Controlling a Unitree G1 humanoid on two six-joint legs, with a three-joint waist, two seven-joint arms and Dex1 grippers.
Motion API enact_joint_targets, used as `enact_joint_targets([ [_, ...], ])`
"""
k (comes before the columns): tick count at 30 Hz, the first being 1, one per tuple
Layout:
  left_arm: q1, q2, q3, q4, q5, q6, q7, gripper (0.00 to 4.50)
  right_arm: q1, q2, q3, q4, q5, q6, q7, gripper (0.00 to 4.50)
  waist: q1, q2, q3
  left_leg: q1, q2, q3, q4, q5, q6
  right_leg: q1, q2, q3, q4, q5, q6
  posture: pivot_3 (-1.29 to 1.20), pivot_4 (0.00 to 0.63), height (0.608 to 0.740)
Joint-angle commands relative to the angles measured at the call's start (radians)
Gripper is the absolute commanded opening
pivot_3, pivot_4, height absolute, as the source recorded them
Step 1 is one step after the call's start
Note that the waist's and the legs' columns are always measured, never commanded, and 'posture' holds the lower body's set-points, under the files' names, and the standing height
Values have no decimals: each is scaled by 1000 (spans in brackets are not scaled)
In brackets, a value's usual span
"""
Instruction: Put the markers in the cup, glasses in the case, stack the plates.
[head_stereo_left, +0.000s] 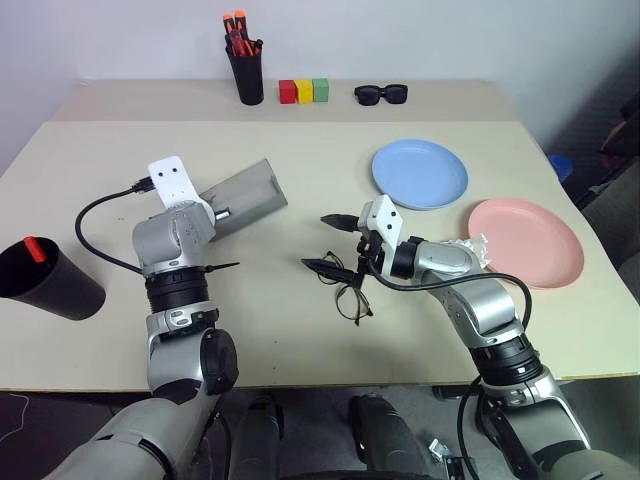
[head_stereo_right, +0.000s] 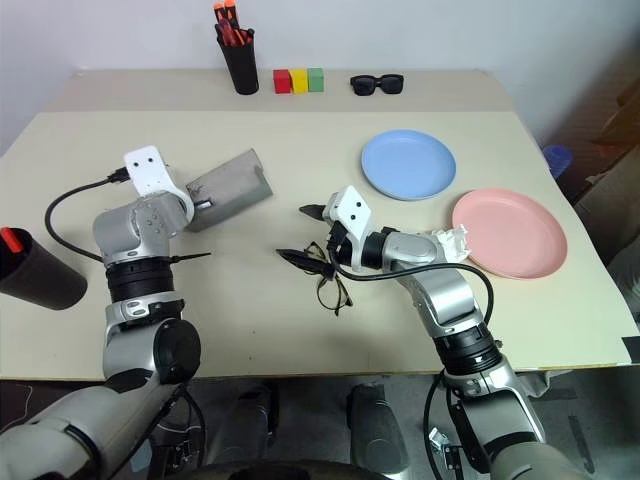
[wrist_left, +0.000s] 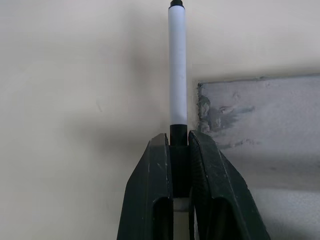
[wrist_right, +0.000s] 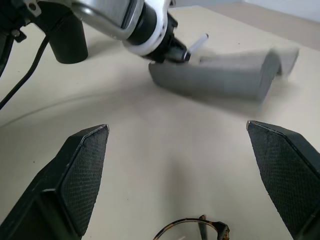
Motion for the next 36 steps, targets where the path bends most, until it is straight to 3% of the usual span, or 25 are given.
enact_joint_targets([
  [1, -5, 7, -20, -44, 11, 23, 8, 1895, -22, 8, -6, -16, 1, -18, 5, 4500, 0, 0, 0, 0, 0, 0, 0, 0, 0, 0, 0, 0, 0, 0, 0, 0, 150, 740],
  [4, -11, -4, 3, -50, 4, 8, 25, 3431, -20, 5, -5, -21, -1, -13, 4, 4500, -1, 0, 0, 0, 0, 0, 0, 0, 0, 0, 0, 0, 0, 0, 0, 0, 150, 740],
  [16, -13, -2, 45, -34, -7, 20, 47, 3431, -28, -67, 6, -2, -63, 20, 15, 4500, 0, 0, 0, 0, 0, 0, 0, 0, 0, 0, 0, 0, 0, 0, 0, 0, 150, 740],
  [30, -4, 8, 41, -28, 24, 25, 87, 3431, -28, -57, 1, 18, -94, 24, 7, 4500, 0, 0, 0, 0, 0, 0, 0, 0, 0, 0, 0, 0, 0, 0, 0, 0, 150, 740],
  [32, -2, 7, 39, -32, 28, 26, 89, 2633, -26, -55, 3, 18, -97, 24, 6, 4500, 0, 0, 0, 0, 0, 0, 0, 0, 0, 0, 0, 0, 0, 0, 0, 0, 150, 740],
  [36, 0, 4, 36, -37, 30, 25, 87, 569, -24, -54, 5, 18, -98, 23, 5, 4500, 0, 0, 0, 0, 0, 0, 0, 0, 0, 0, 0, 0, 0, 0, 0, 0, 150, 740],
])
